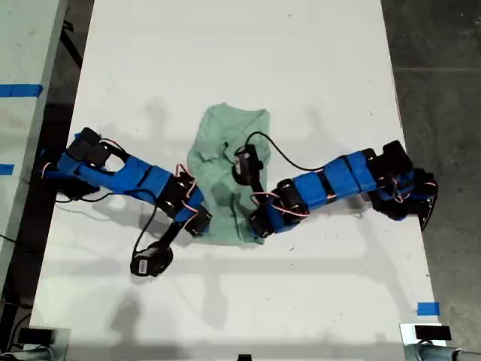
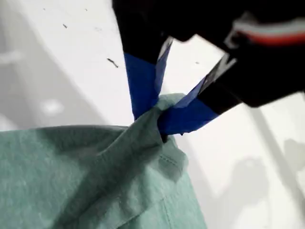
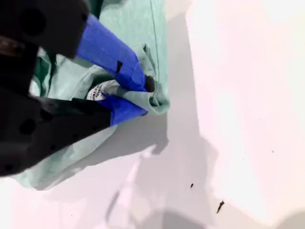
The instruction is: Fold tshirt
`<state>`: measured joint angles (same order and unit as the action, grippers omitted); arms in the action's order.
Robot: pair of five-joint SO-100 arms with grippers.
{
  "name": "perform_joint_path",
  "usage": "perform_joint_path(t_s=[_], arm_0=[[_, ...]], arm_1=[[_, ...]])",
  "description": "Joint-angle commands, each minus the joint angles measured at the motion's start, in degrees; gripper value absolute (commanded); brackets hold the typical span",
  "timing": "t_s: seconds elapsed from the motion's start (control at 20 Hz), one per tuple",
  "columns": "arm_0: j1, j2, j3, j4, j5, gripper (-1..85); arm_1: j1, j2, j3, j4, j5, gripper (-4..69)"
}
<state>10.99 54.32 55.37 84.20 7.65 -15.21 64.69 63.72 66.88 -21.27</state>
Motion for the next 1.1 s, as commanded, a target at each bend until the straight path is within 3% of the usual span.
perform_joint_path(t_s=[0.0,0.25,0.6,0.9,0.95,1.0,1.05], arm_0=[[3.25,9.32,-2.72,-1.67,-1.41,0.0],[-2.46,14.41,-2.02,0.62,2.02,0.0],[-28.65,23.82,1.76,2.99,19.69,0.0],[-41.48,18.98,0.44,2.55,28.13,0.1],[-43.33,19.78,0.18,2.90,28.13,5.9],[-45.62,21.36,0.18,3.52,27.86,16.5],[-48.78,23.38,0.18,4.39,27.60,20.6]], arm_1=[[-1.93,7.91,-1.23,2.29,-1.41,-0.2],[4.83,10.55,-0.70,0.70,-7.73,-0.2],[28.39,21.27,7.03,2.90,-21.53,-0.2],[38.76,21.36,8.26,0.88,-26.46,-0.9],[40.78,21.97,8.26,0.79,-27.25,0.7],[43.68,23.38,8.70,0.88,-27.60,16.0],[47.55,24.87,8.70,2.02,-28.56,34.6]])
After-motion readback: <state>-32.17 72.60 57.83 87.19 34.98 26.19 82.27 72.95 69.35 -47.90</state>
